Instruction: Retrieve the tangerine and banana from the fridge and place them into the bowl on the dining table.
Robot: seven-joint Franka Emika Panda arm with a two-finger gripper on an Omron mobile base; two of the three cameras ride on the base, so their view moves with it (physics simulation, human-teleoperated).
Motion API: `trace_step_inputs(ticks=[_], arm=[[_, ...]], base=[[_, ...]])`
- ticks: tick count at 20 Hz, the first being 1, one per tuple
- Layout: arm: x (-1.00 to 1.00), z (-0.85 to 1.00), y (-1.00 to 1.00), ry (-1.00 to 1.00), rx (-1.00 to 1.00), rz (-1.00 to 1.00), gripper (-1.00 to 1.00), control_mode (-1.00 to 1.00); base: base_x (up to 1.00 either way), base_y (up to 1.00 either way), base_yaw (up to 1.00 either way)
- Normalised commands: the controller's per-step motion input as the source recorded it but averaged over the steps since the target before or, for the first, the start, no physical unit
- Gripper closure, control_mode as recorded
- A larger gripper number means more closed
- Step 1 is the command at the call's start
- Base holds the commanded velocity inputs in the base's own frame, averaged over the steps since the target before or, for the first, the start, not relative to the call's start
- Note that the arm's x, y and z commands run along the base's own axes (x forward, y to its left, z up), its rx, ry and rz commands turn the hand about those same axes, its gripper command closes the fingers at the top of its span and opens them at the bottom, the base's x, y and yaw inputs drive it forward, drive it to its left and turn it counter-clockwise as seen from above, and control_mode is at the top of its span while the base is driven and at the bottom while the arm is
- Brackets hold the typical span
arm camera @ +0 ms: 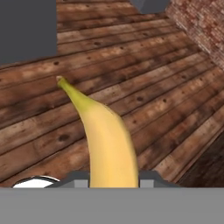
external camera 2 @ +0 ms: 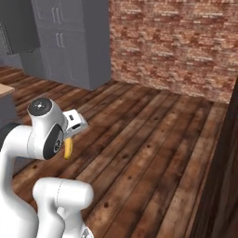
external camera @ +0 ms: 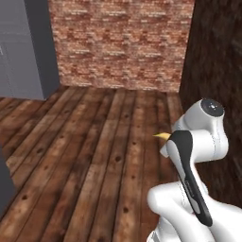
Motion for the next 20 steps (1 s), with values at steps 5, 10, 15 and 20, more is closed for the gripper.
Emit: trace_step_inputs(ticks=[5,10,15,20], arm=[[0.00,0.00,0.00,0.00,0.00,0.00,1.00,1.00],[0.00,0.00,0.00,0.00,0.00,0.00,1.00,1.00],[0.00,0.00,0.00,0.00,0.00,0.00,1.00,1.00],[0.00,0.00,0.00,0.00,0.00,0.00,1.00,1.00]], base=[[-0.72,0.86,-0.07],[-0.61,0.98,-0.07],[-0.57,0.90,-0.07],[-0.51,0.80,-0.05]])
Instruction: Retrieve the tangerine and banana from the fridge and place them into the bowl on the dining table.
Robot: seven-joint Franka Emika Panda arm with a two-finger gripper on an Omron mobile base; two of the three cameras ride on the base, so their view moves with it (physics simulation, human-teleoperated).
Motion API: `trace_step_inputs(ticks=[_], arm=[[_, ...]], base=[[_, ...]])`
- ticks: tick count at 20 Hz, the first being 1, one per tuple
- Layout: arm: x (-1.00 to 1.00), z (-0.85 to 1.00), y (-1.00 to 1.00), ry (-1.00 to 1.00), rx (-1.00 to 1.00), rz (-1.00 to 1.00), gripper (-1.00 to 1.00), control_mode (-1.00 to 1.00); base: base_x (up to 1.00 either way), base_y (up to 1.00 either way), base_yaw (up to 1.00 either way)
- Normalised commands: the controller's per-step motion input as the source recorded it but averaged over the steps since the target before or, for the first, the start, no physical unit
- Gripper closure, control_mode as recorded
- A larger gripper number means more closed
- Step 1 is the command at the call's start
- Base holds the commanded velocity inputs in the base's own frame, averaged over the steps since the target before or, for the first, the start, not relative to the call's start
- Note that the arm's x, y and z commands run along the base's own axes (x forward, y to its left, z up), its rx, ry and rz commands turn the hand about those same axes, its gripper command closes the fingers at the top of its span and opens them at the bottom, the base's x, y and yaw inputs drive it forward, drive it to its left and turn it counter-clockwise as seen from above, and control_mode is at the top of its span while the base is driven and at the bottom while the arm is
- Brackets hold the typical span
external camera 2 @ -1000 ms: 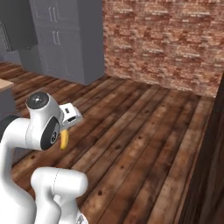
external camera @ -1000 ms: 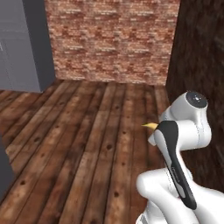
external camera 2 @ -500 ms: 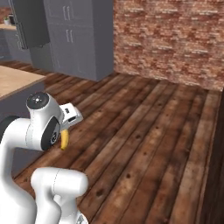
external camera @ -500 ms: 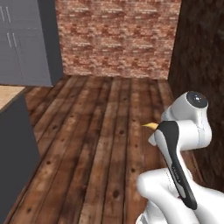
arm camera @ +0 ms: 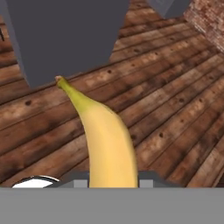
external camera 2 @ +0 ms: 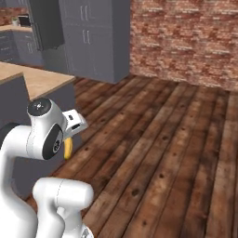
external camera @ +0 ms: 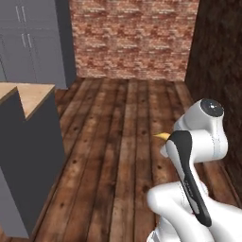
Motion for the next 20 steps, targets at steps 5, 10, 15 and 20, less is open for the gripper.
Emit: trace_step_inputs(ticks=[5,10,15,20], arm=[[0.00,0.00,0.00,0.00,0.00,0.00,1.00,1.00],[0.00,0.00,0.00,0.00,0.00,0.00,1.00,1.00],[0.00,0.00,0.00,0.00,0.00,0.00,1.00,1.00],[0.00,0.00,0.00,0.00,0.00,0.00,1.00,1.00]], base=[[-0.50,0.77,-0.04],[-0.35,0.90,-0.01],[-0.12,0.90,0.00],[0.00,0.74,-0.05]])
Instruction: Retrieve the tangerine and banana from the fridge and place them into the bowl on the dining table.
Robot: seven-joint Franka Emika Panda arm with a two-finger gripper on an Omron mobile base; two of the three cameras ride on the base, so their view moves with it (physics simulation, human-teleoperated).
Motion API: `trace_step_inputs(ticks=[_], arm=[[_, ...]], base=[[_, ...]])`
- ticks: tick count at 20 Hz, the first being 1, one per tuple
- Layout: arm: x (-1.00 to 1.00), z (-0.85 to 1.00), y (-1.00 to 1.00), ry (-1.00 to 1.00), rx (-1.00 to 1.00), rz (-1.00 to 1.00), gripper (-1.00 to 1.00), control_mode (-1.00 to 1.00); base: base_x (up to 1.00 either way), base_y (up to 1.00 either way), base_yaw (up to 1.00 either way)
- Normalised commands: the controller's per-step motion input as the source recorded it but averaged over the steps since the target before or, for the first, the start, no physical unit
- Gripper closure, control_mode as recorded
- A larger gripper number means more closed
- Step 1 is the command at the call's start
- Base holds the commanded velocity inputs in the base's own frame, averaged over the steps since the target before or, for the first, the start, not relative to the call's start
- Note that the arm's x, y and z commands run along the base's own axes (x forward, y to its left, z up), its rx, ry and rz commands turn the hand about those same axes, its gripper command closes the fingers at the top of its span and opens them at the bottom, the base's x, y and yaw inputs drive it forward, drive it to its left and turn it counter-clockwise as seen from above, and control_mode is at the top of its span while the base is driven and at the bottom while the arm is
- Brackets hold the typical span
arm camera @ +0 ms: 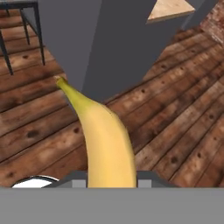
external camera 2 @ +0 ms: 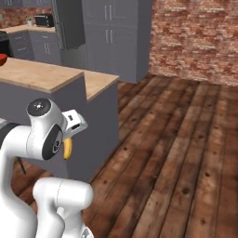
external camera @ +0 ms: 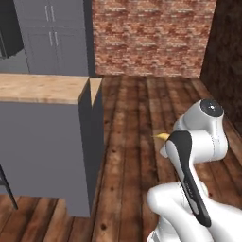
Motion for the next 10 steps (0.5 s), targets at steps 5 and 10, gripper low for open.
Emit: trace_step_inputs(ticks=[5,10], arm=[[0.00,0.00,0.00,0.00,0.00,0.00,1.00,1.00],[0.00,0.00,0.00,0.00,0.00,0.00,1.00,1.00]], base=[[0.00,0.60,-0.08],[0.00,0.53,-0.09]])
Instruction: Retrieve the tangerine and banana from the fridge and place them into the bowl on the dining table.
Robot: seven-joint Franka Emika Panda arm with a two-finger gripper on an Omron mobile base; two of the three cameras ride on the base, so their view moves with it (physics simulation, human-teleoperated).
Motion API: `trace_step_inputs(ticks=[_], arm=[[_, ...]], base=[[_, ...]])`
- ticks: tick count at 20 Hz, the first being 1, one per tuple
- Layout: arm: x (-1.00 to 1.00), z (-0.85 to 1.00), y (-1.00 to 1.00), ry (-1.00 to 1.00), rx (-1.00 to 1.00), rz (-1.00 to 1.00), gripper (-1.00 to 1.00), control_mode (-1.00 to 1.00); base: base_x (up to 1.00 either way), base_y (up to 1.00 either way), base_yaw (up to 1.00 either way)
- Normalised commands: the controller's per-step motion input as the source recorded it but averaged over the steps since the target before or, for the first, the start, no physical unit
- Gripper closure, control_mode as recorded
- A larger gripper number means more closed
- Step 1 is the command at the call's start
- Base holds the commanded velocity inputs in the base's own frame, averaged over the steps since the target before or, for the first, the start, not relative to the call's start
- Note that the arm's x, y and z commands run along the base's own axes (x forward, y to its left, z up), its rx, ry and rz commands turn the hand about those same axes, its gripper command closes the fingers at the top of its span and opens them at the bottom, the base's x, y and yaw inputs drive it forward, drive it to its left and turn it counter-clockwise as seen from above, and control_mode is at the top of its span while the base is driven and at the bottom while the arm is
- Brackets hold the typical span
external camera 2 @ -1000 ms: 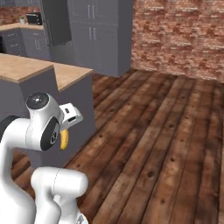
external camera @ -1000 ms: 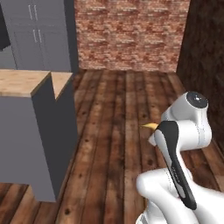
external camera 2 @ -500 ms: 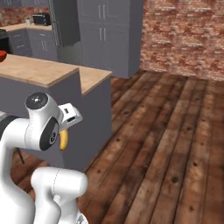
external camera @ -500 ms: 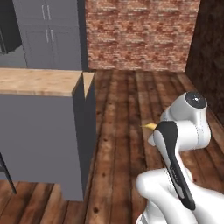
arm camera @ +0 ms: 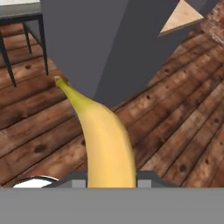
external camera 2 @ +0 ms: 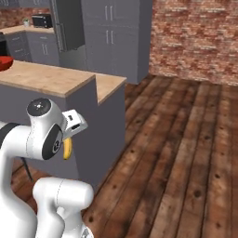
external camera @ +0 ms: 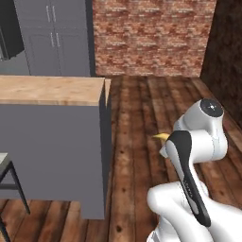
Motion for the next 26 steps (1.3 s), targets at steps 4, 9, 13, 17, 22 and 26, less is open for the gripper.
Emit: trace_step_inputs(ticks=[4,9,13,17,22,26], arm=[[0.00,0.00,0.00,0.00,0.00,0.00,1.00,1.00],[0.00,0.00,0.00,0.00,0.00,0.00,1.00,1.00],[0.00,0.00,0.00,0.00,0.00,0.00,1.00,1.00],[0.00,0.00,0.00,0.00,0.00,0.00,1.00,1.00],[0.00,0.00,0.00,0.00,0.00,0.00,1.00,1.00],[0.00,0.00,0.00,0.00,0.00,0.00,1.00,1.00]], base=[[0.00,0.54,-0.09],[0.00,0.61,-0.09],[0.00,0.70,-0.09],[0.00,0.69,-0.09],[0.05,0.57,-0.09],[0.08,0.55,-0.09]])
